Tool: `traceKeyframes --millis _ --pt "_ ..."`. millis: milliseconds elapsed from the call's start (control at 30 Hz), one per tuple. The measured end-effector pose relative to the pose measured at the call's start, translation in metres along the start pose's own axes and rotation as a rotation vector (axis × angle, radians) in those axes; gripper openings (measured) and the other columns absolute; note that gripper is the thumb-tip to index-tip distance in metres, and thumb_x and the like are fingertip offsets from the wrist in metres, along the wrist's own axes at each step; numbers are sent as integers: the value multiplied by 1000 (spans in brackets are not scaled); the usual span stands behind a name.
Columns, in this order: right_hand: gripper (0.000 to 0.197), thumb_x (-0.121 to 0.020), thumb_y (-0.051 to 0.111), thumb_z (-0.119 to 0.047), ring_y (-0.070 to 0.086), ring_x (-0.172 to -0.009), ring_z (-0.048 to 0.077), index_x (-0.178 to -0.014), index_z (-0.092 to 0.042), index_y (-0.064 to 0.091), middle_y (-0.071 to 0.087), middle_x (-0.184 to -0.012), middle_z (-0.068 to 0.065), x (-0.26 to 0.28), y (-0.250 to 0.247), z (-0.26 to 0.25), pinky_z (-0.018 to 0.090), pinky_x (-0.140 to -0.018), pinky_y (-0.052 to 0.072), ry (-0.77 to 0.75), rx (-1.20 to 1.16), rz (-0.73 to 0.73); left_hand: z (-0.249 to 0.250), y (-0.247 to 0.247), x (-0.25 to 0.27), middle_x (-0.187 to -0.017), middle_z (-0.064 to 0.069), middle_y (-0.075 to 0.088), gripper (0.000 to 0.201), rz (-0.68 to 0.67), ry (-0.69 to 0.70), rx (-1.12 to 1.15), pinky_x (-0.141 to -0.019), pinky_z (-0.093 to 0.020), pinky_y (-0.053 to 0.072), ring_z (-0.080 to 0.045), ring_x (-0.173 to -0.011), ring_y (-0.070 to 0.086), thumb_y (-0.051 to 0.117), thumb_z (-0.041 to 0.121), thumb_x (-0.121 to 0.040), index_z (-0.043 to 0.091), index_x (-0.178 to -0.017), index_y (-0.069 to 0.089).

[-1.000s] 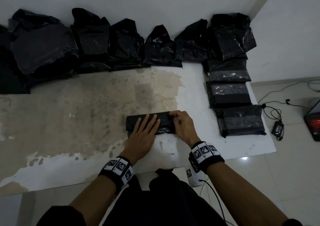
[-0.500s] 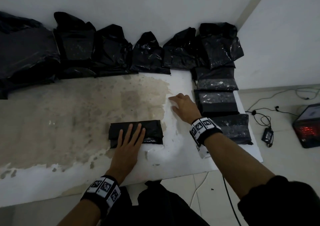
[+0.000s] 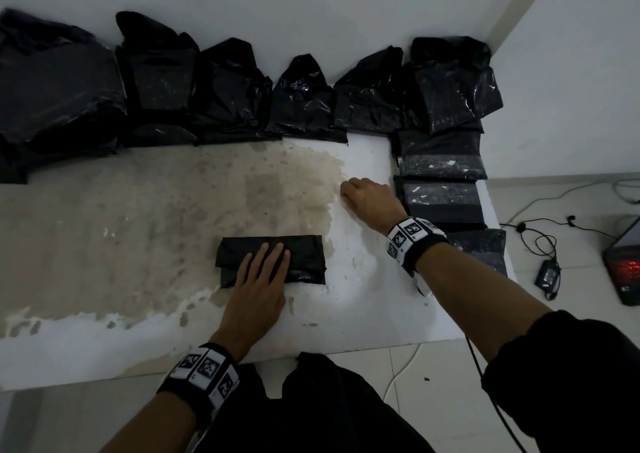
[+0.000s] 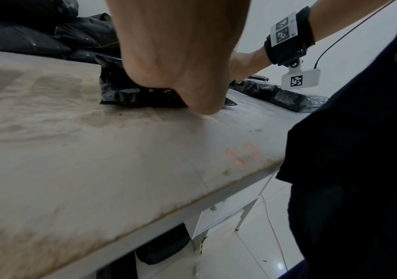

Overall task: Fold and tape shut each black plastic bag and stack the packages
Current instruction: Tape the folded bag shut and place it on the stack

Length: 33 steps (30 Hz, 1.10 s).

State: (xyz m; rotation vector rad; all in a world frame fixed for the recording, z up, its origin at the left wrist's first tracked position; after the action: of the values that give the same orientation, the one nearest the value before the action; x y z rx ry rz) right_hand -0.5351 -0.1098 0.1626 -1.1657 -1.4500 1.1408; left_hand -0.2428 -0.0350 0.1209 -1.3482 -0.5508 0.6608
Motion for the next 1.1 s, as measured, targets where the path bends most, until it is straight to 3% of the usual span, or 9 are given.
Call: traceKeyframes --millis 200,367,500,633,767,900,1100 --pt "14 -103 47 -23 56 -60 31 -99 -11 52 62 -74 5 19 -7 5 46 -60 52 46 -217 0 5 -1 -1 -160 -13 33 63 -13 72 34 -117 -58 29 -35 -149 29 38 30 -94 10 -154 36" --pt "16 -97 62 -27 60 -69 25 -100 -15 52 67 -82 1 35 -7 -5 37 -66 49 51 -291 -31 6 0 3 -162 -11 30 62 -32 133 3 -116 -60 27 -32 -151 26 37 33 -95 9 -152 39" --pt "9 -99 58 -19 56 -61 30 -99 -12 53 62 -72 5 39 -13 -16 40 -60 50 82 -209 21 7 -7 1 -162 -9 32 64 -40 136 -5 -116 -59 28 -32 -149 29 40 36 -93 12 -152 41" --pt "8 -98 60 -18 59 -64 29 -99 -13 54 66 -76 4 47 -27 -18 37 -60 49 96 -235 97 7 -14 -3 -160 -9 35 64 -89 132 0 -111 -59 37 -34 -146 35 40 39 -92 14 -151 44" --pt "10 -98 64 -21 64 -69 20 -103 -18 55 71 -83 -4 63 -36 -20 33 -64 52 67 -277 106 5 -21 -8 -153 -11 45 60 -103 140 31 -108 -56 42 -35 -139 43 41 41 -92 15 -145 51" --pt "11 -96 66 -23 67 -72 16 -97 -23 56 70 -82 -8 81 -45 -22 38 -67 56 100 -352 128 7 -27 -16 -139 -11 56 56 -72 176 56 -101 -54 48 -34 -130 48 43 42 -92 13 -137 60" --pt "15 -97 64 -27 65 -79 6 -92 -34 52 66 -82 -16 98 -70 -31 41 -72 57 136 -444 126 6 -33 -27 -129 -6 58 50 -39 184 125 -89 -50 50 -30 -118 54 44 44 -93 16 -129 64"
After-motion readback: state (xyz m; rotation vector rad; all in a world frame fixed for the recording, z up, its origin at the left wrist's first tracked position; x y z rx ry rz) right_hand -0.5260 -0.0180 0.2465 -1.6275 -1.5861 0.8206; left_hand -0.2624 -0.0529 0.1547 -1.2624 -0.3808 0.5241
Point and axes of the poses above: each hand's wrist, its own x-axis away from the middle knuckle, its own y-axis out of the palm, z = x × y, the point moved 3 cm from there along -x, towards the middle knuckle
